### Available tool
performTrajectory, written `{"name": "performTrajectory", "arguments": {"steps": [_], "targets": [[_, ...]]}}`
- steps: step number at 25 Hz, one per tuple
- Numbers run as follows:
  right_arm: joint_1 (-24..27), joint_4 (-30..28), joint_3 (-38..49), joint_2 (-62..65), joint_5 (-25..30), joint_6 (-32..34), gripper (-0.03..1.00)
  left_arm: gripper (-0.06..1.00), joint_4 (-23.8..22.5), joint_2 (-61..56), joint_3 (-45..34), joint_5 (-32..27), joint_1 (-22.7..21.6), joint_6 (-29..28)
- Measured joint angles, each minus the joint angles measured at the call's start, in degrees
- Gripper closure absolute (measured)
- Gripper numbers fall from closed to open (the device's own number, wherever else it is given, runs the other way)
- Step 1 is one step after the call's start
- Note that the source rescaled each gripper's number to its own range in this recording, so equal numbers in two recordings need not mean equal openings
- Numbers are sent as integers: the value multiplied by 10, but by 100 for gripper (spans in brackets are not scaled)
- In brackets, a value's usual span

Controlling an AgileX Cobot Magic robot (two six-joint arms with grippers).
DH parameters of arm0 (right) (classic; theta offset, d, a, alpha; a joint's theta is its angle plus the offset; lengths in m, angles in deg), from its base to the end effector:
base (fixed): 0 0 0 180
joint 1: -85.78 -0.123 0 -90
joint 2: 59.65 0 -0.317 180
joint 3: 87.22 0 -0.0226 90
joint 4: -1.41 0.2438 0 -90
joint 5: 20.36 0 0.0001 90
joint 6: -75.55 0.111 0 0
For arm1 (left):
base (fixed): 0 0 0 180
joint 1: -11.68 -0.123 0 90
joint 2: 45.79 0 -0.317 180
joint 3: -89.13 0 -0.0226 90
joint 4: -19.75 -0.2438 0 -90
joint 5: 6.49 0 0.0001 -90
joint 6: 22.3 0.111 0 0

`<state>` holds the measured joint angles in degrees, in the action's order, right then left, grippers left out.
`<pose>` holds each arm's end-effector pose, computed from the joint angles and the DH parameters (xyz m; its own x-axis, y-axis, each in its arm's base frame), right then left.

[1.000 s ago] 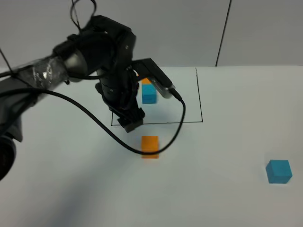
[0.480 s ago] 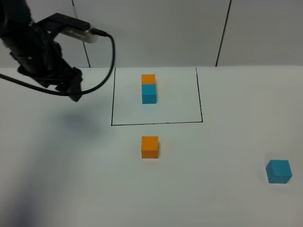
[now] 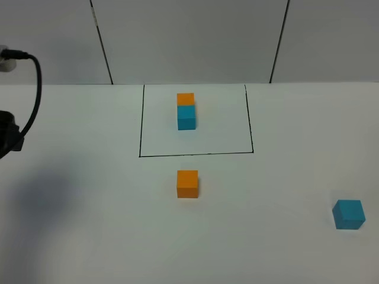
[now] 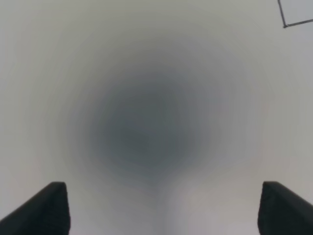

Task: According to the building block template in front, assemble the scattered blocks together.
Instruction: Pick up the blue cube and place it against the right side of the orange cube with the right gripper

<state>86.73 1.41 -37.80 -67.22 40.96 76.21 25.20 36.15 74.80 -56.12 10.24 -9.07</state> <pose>-0.0244 0.0004 0.2638 -0.4740 0.0194 -0.8803 0.0220 0.9997 0.0101 0.2627 -0.0014 0.3411 -0.8121 0.1476 -0.5645 0.1546 0.9873 0.0357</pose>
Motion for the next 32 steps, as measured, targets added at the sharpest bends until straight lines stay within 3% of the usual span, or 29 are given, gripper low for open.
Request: {"name": "performTrajectory", "arguments": {"steps": [9,16,32], "targets": [[0,0,0,0,0,0,25,8,9,-281,-147,-15,0,-30],[0,0,0,0,0,0,25,10,21,-471,-232,-59,0,-31],[0,0,0,0,0,0,25,10,20,-714,-327,-140,0,-32]]}}
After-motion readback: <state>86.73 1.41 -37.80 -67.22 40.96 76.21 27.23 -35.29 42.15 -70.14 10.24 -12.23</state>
